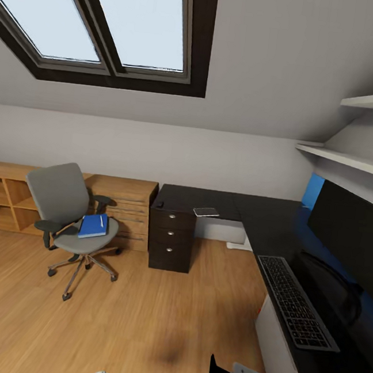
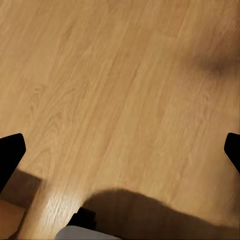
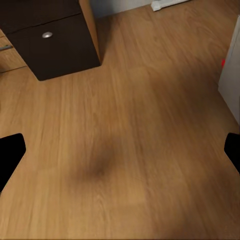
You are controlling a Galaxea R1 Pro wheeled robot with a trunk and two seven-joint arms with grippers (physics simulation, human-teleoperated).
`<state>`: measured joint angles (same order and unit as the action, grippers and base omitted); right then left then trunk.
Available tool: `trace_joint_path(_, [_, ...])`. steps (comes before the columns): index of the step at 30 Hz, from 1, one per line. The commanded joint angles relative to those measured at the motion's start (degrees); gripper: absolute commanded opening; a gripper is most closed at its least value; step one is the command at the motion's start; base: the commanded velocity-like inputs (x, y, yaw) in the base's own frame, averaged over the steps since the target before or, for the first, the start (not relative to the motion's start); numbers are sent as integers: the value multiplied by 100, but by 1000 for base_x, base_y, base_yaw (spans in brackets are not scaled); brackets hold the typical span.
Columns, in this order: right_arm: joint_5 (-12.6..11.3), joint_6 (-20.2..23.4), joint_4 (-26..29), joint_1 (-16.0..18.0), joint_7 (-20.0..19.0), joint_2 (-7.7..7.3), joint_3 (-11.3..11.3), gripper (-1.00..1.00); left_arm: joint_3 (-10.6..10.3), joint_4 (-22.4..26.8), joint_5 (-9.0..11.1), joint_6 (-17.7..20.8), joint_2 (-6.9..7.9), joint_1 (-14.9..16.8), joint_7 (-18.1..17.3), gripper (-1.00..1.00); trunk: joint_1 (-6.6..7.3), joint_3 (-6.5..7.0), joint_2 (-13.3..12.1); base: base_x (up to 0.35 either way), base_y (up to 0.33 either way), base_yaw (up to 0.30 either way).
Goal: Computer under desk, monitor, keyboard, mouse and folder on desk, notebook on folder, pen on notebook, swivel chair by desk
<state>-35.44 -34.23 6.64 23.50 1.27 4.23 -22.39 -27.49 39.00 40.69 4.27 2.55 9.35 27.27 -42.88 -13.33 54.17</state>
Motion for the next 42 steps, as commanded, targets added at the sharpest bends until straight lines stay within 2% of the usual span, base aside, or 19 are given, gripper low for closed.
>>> trace_joint_path(1, [-43, -21, -5, 6, 13, 0, -48, 100, -39, 13, 22, 21, 9, 6, 51, 100, 19, 11, -37, 333, 56, 0])
trace_joint_path(19, [-42, -14, -69, 6, 9, -2, -52, 100, -44, -56, 23, 21, 5, 6, 51, 100, 414, 334, -759, 336, 92, 0])
trace_joint_path(28, [-42, -14, -126, 6, 8, -2, -55, 100, -38, -182, 9, 13, -65, 6, 51, 100, 612, 495, -1120, 336, 103, 0])
trace_joint_path(42, [-35, -14, -128, 6, 12, -2, -55, 100, -37, -191, 9, 12, -75, 6, 51, 100, 612, 495, -1120, 336, 83, 0])
